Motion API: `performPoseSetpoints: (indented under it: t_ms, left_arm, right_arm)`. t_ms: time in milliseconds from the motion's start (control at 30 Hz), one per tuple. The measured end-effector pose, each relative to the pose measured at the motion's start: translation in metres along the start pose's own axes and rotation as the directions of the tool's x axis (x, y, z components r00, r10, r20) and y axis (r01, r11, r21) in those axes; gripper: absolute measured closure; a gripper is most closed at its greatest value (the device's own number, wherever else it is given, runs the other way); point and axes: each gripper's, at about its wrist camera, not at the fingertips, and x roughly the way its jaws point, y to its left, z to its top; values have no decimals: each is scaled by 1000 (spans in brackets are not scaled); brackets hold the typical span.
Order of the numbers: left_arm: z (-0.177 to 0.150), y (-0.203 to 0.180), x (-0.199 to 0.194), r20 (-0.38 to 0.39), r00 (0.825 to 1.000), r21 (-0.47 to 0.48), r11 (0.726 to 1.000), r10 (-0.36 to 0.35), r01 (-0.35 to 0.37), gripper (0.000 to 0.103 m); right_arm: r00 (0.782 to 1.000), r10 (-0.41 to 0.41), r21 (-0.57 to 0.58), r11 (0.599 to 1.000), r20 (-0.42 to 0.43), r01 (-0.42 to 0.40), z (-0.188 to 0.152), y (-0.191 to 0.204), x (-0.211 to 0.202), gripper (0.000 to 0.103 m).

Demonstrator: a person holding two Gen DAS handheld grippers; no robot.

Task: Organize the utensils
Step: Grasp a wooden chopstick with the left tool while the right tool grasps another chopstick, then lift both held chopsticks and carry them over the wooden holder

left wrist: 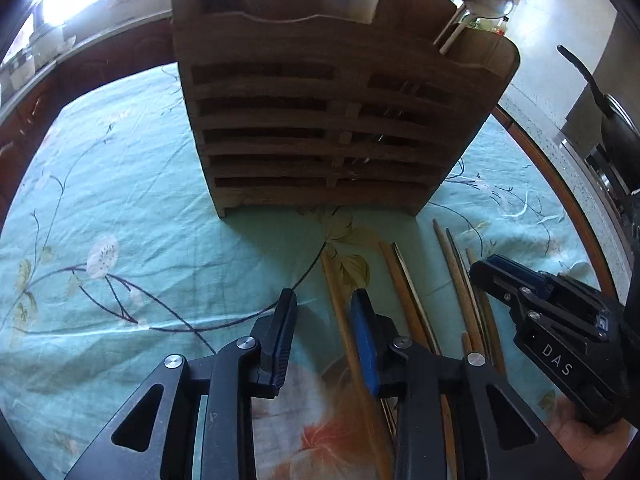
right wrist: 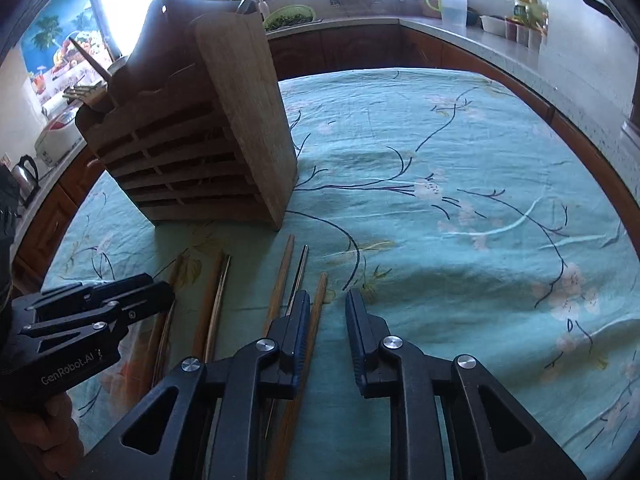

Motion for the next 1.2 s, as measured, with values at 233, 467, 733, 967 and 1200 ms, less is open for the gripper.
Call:
performPoseSetpoints:
  t_ms: [233, 467, 733, 967, 1200]
  left_arm:
    - [2, -13, 9, 3, 1000, 65, 998, 7, -7, 96]
    - [-10, -5, 0, 10, 999, 31, 999, -34, 34, 100]
    - [-31, 22, -76, 122, 984, -41, 990, -127, 132, 100]
    - [-49, 40, -148, 250, 949, -62, 975, -192, 213, 100]
    - [-72, 51, -202, 335, 915, -51, 966, -223, 254, 100]
  right_arm:
    - [998, -66, -102, 993, -1, 65, 1, 16, 4, 85]
    - [1000, 31, -20, 999, 0, -31, -6, 10, -8, 98]
    - [984, 139, 56, 988, 113, -146, -16, -1, -68, 98]
    - [957, 162, 51, 982, 239, -179, -4, -3, -128, 98]
    - [919, 187, 29, 977, 347, -210, 6, -1, -178, 98]
